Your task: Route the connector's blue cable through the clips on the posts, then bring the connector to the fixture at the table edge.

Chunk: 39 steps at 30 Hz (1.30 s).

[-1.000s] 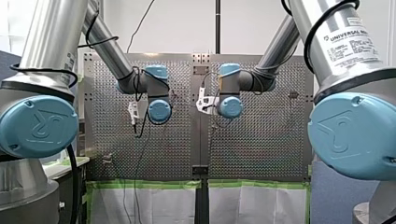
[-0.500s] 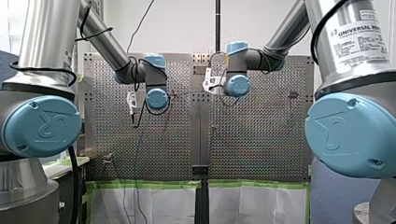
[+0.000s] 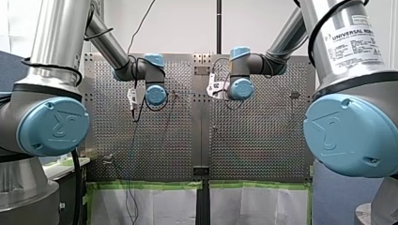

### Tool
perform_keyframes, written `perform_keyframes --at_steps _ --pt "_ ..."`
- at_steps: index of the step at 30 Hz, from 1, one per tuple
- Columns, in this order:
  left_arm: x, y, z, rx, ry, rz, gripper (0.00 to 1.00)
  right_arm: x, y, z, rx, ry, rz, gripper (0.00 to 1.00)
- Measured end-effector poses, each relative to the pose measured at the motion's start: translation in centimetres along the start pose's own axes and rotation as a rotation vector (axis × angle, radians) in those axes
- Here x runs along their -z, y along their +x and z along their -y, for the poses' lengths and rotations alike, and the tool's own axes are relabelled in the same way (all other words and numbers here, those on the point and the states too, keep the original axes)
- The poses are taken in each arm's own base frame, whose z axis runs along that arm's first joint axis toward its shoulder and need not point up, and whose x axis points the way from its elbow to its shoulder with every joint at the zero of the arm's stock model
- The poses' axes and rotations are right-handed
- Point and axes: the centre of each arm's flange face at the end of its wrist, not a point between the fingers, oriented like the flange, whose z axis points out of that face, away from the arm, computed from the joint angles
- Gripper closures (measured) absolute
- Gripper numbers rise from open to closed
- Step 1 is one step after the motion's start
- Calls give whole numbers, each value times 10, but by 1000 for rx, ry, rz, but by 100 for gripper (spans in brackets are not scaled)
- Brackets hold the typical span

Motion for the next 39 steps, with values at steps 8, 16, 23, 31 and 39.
perform_keyframes --at_steps 8,16,23,31,39 --pt "-23 5 -1 -8 0 -4 100 -12 6 -9 -5 17 -18 100" --pt "-37 1 -7 -11 6 -1 100 -21 9 -19 -18 26 -39 100" --pt "-47 8 -13 -21 3 -15 100 -32 9 -25 -19 32 -43 100" --pt "-62 8 -13 -19 21 -11 100 -39 3 -27 -19 37 -37 100" --pt "-76 12 -8 -18 46 -19 100 -43 4 -31 -19 32 -42 100"
